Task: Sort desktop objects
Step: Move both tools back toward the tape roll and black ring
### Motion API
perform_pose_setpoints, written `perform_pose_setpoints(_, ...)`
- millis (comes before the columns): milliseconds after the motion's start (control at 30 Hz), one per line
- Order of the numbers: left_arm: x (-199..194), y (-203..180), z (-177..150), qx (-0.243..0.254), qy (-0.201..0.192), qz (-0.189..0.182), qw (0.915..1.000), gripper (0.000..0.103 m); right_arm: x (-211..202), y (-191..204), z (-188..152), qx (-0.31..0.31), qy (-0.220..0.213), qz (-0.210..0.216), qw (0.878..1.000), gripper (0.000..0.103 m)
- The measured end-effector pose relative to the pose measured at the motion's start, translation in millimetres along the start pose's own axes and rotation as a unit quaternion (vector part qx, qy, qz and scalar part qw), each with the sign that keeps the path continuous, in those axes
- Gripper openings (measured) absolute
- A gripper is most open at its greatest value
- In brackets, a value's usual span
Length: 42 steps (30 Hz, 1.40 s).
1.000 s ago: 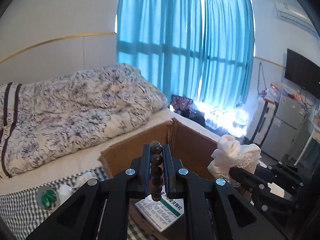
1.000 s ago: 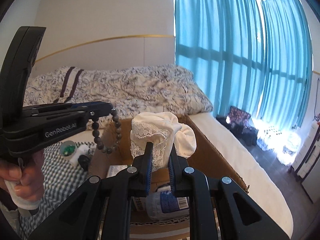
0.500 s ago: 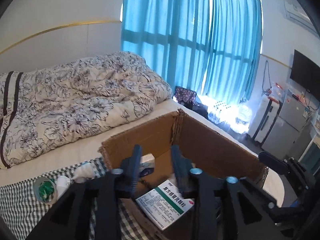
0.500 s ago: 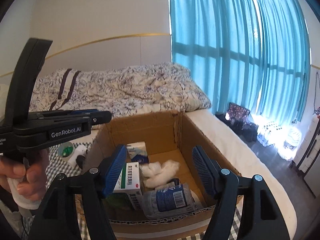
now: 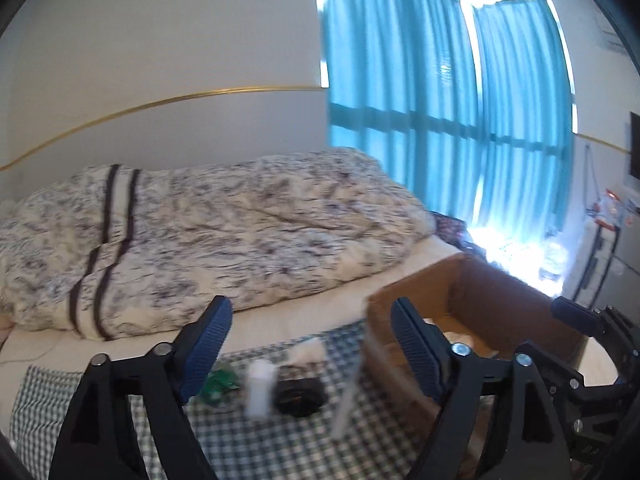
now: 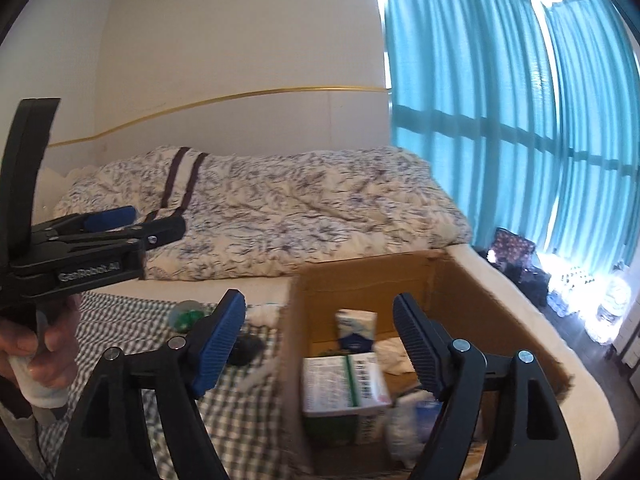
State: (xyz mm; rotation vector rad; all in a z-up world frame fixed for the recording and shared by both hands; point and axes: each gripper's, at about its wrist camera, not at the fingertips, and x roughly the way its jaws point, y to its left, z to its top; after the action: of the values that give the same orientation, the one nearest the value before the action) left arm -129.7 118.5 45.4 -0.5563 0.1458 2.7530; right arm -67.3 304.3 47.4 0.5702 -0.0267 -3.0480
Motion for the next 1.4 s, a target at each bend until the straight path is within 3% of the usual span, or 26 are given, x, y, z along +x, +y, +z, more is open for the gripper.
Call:
perform_pose_setpoints(267,-26,70,-8,-0.036,-0.024,0.071,0.9965,0.101,19,50,6,-0.016,0.000,0.032,0.999,0.087)
perform_pose_setpoints(433,-37,104,-13,-0.043,-0.031,0.105,0.9931,0.103,32,81,11,-0.025,-0.010,0.045,0.999,0.102)
perform_pose_setpoints(733,-35,146,-32,-0.060,-0.013,0.139,0.9883,0.103,66,125,8,-0.038,0.013,0.072,0.997,0.103)
perform_pose_setpoints(1167,45,151,-70,-0.068,0.064,0.137,0.9861,0.103,131,143,-45,-0.081,0.087,0.099,0.988,0.103)
perform_pose_setpoints(1400,110,157,-107,-0.072,0.139,0.153,0.9758,0.103,166,134,-65,-0.087,0.122,0.080,0.985,0.103)
